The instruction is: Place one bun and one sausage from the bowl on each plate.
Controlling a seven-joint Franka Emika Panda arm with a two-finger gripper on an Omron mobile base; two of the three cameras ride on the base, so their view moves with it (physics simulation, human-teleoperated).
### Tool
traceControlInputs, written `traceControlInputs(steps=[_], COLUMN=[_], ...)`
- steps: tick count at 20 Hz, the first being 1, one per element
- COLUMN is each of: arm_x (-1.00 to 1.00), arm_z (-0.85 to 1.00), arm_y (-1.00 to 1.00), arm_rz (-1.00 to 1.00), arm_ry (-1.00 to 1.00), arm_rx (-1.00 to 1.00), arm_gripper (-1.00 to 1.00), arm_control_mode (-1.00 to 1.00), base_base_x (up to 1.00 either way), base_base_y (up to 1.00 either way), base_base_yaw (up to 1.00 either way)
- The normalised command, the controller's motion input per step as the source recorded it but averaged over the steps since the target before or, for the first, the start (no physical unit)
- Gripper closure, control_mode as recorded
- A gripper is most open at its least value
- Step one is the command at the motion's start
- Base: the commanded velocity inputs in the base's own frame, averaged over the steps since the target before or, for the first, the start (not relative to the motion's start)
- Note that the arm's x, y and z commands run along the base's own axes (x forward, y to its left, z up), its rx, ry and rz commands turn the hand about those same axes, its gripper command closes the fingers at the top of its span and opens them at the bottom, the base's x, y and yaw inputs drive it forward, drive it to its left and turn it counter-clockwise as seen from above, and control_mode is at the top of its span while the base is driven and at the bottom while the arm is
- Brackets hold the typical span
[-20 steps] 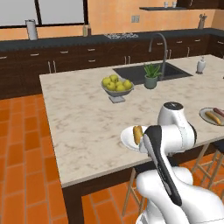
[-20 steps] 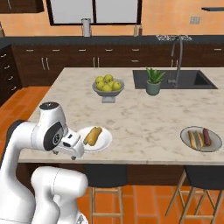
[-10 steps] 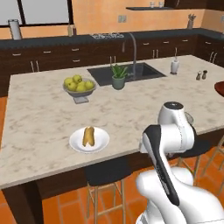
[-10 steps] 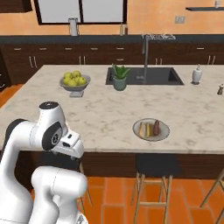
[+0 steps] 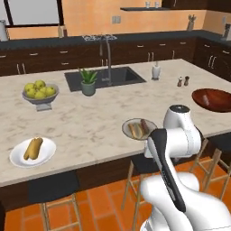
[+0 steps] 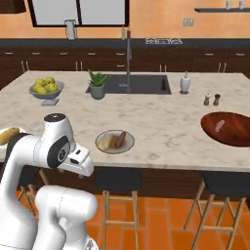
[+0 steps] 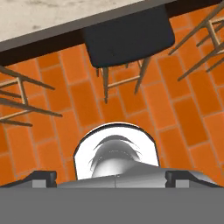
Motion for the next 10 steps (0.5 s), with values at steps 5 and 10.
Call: traceControlInputs(steps=[5, 10], arm_x=[0.0, 0.0], arm_z=[0.0, 0.0], arm_y=[0.0, 0.0], arm_rz=[0.0, 0.0], arm_ry=[0.0, 0.0], arm_rx=[0.0, 0.0], arm_gripper=[-1.0, -1.0], arm_control_mode=[1.0, 1.0], base_base_x=[0.0, 0.0], base_base_y=[-1.0, -1.0], base_base_yaw=[0.08, 0.02])
